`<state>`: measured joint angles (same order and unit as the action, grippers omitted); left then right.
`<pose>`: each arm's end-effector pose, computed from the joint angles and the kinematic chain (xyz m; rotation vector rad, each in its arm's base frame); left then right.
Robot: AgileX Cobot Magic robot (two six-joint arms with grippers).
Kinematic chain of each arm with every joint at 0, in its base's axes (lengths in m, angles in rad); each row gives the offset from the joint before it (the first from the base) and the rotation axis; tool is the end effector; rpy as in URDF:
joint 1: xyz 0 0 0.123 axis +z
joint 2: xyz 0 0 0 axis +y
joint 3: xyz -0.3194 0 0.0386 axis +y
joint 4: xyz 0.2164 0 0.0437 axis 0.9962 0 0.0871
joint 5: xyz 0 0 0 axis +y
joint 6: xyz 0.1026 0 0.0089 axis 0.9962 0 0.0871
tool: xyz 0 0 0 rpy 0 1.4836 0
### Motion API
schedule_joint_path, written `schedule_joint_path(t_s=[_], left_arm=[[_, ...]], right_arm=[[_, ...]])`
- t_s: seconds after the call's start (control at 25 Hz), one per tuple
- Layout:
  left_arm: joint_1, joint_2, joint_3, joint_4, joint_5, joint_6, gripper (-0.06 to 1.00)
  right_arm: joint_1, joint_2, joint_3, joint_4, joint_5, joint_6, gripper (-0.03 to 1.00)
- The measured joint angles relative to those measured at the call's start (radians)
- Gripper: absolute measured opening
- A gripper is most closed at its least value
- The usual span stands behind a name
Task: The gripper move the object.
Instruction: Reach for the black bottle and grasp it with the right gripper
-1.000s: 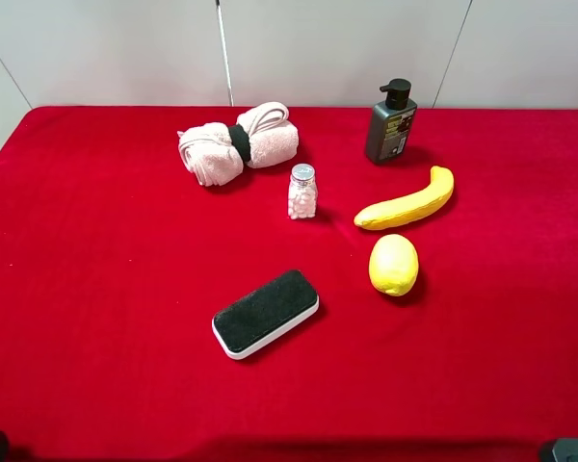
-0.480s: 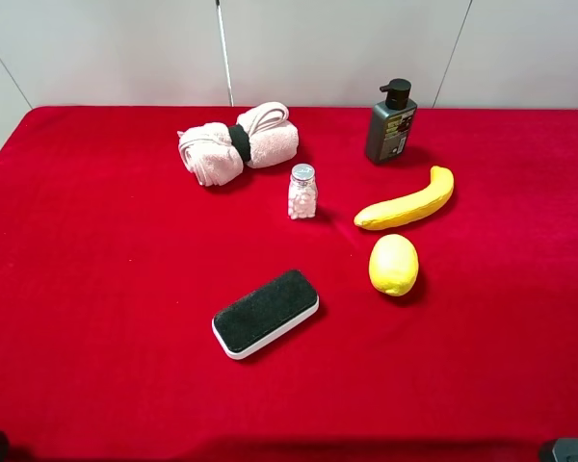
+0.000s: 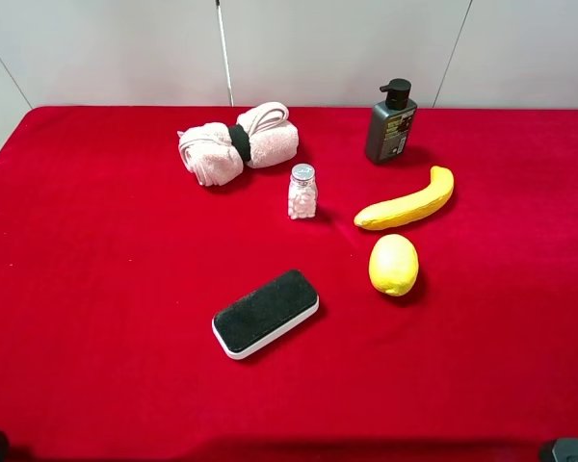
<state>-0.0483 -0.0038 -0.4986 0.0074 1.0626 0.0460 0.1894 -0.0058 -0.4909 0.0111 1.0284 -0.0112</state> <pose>-0.0592 0.0035 0.2559 0.0960 2.0415 0.0074 -0.0564 -0.0098 0.2569 -0.2023 2.0074 0.1265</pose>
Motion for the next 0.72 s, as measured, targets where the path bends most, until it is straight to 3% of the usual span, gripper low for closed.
schedule_joint_path(t_s=[0.72], left_arm=[[0.0, 0.0, 0.0, 0.0, 0.0, 0.0, 0.99]], right_arm=[[0.0, 0.0, 0.0, 0.0, 0.0, 0.0, 0.69]])
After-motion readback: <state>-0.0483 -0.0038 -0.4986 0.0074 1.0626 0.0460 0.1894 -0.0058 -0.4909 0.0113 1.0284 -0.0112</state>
